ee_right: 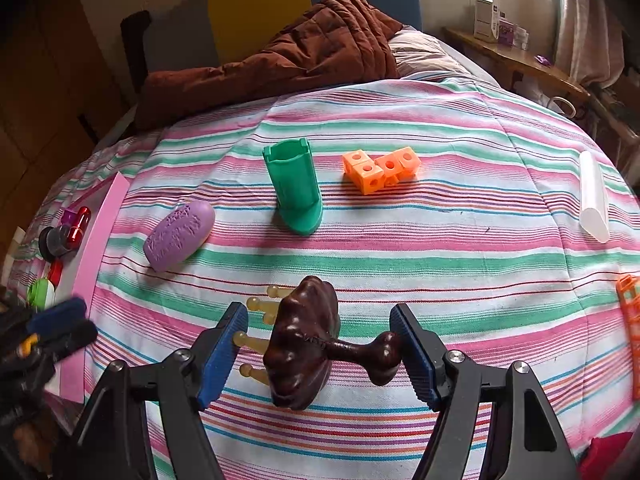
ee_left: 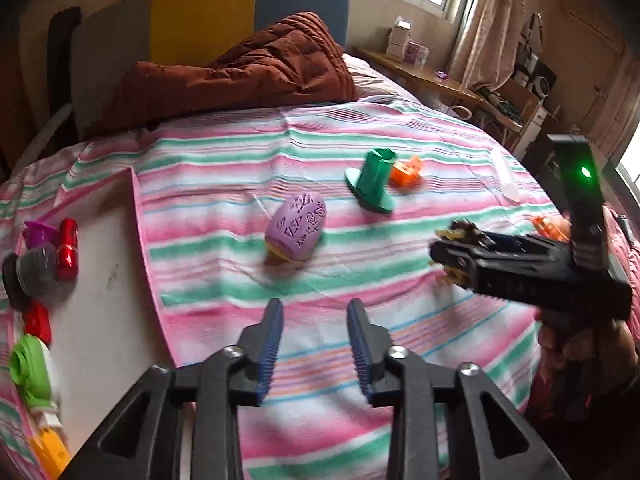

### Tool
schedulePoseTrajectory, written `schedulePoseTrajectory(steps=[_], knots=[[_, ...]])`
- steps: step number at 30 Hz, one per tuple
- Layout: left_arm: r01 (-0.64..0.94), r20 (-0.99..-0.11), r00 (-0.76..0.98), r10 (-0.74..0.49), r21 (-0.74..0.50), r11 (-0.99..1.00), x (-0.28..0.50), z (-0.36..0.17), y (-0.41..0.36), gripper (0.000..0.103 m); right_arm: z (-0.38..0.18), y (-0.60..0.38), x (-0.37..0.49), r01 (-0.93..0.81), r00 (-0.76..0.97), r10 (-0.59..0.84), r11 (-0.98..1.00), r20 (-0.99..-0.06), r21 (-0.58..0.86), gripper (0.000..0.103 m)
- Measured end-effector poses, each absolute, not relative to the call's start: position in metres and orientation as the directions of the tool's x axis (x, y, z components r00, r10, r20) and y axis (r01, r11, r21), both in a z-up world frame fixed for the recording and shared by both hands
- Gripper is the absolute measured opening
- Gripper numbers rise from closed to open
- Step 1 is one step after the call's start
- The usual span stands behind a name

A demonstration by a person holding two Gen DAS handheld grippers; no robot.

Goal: Organize rigid objects

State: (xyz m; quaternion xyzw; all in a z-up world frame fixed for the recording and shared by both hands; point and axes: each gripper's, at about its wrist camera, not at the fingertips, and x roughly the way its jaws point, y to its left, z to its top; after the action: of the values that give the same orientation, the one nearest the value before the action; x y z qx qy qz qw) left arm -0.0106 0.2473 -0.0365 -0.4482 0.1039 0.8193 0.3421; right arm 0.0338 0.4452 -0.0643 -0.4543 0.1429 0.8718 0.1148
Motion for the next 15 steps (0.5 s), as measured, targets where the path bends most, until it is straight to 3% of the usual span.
schedulePoseTrajectory(steps=[2, 4, 5, 15], knots=[[-0.662, -0.808, -0.377, 0.453, -0.107, -0.742, -0.024, -0.033, 0.253, 0.040, -0.064, 0.446, 0.033, -0.330, -0.558, 0.068, -0.933, -0.827, 0.146, 0.074], [-0.707, -0.826, -0.360, 0.435, -0.062, -0.704, -0.036, -0.035, 0.268, 0.052, -0.064, 0.446, 0.032, -0.327, -0.558, 0.065, -0.933, -0.827, 0.147, 0.074], [-0.723, -0.834, -0.351, 0.427, -0.049, -0.689, -0.043, -0.037, 0.274, 0.053, -0.064, 0.445, 0.032, -0.325, -0.558, 0.061, -0.934, -0.827, 0.151, 0.074], [-0.794, -0.896, -0.260, 0.359, -0.013, -0.607, -0.085, -0.064, 0.328, 0.053, -0.064, 0.445, 0.030, -0.315, -0.557, 0.040, -0.934, -0.830, 0.166, 0.074]])
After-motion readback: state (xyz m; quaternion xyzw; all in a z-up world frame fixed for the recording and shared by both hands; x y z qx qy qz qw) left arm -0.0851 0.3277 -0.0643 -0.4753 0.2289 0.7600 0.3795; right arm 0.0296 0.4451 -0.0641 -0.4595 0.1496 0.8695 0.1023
